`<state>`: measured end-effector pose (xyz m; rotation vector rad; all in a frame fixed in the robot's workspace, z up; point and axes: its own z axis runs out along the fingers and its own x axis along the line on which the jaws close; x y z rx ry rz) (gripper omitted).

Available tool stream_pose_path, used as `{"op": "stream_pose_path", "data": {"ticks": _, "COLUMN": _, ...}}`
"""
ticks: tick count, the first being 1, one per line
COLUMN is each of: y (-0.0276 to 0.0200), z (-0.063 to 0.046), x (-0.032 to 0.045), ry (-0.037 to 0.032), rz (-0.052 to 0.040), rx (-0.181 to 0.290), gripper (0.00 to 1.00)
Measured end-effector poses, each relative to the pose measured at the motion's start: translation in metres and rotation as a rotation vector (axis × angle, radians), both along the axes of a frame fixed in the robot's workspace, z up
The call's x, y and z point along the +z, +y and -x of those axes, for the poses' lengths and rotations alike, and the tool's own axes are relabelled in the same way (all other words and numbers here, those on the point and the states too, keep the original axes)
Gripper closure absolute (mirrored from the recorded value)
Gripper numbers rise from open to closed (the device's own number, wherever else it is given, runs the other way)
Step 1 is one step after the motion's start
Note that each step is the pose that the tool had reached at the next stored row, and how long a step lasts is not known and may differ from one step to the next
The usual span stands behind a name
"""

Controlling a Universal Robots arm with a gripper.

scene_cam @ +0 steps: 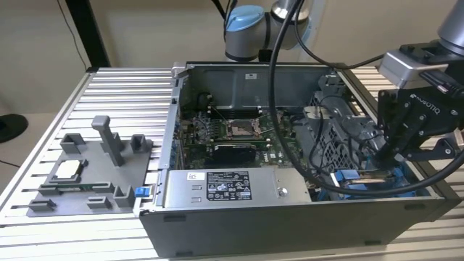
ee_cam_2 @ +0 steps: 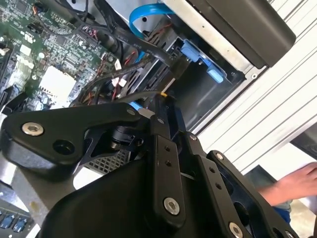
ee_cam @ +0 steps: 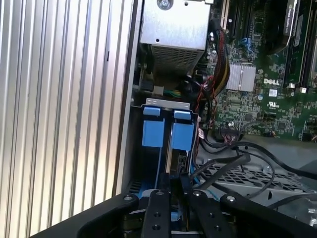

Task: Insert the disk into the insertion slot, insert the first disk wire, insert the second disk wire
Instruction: 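Insert the first disk wire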

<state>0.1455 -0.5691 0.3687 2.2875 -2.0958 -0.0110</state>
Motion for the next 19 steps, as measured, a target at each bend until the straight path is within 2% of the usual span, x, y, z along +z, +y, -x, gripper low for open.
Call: {"op": "stream_pose_path", "data": {"ticks": 19, "y": 0.0002, "z": -0.0026, "x": -0.0025, "ry": 0.0000, "rz": -0.0002, "rx": -0.001, "gripper": 1.00}}
